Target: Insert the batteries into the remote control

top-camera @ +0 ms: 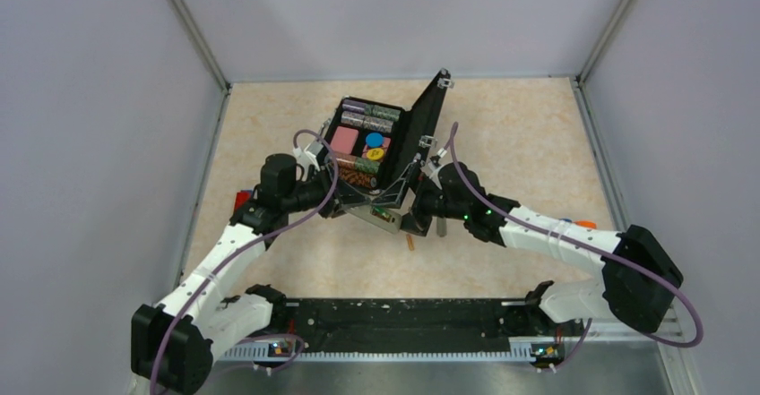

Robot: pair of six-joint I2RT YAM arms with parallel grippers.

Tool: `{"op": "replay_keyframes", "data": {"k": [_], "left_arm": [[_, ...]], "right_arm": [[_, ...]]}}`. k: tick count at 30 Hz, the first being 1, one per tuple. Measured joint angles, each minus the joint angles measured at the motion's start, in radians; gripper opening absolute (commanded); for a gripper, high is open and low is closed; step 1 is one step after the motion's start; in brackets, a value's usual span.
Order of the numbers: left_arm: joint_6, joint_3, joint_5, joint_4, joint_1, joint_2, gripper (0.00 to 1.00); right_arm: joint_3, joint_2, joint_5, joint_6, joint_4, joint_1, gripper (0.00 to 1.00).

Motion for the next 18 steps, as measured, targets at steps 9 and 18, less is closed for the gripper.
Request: {"op": "replay_keyframes", "data": {"k": [9, 18], "left_arm": [[-0.004, 0.021, 0.0, 0.002, 0.0, 0.001, 0.0], [-0.005, 0.027, 0.0, -0.006, 0.001, 0.001, 0.0]], "right_arm": [[0.0, 0.012, -0.013, 0.026, 0.033, 0.0, 0.81], [-0.029, 0.014, -0.018, 0.059, 0.075, 0.0, 0.64]]}}
